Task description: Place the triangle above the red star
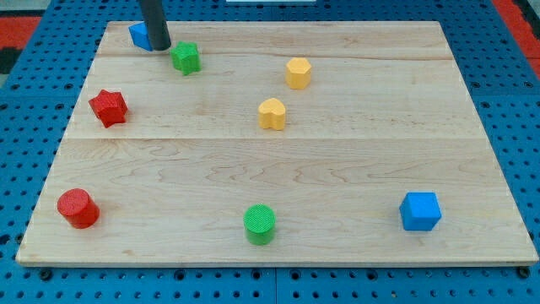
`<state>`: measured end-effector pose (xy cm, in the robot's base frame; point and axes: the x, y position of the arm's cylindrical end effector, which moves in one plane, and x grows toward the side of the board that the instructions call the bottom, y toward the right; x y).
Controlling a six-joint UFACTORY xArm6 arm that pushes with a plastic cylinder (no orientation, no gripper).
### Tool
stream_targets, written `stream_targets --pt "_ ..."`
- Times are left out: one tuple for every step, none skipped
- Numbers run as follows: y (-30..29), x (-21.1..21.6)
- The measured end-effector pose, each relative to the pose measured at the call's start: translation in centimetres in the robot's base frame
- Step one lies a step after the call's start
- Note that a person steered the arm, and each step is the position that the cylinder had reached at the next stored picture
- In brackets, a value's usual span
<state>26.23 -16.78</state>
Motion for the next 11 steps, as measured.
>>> stream_targets --pt "4.9 0.5" --pt "3.5 -1.3" --pt "3.9 -5.6" --pt "-1.0 -6.1" --pt "-6.0 -5.7" --pt "-6.0 -3.8" --pt "-4.9 0.2" --pt "-3.6 1.6" --pt "-0.9 -2.1" --pt "-4.6 -2.6" --pt "-7.2 -2.3"
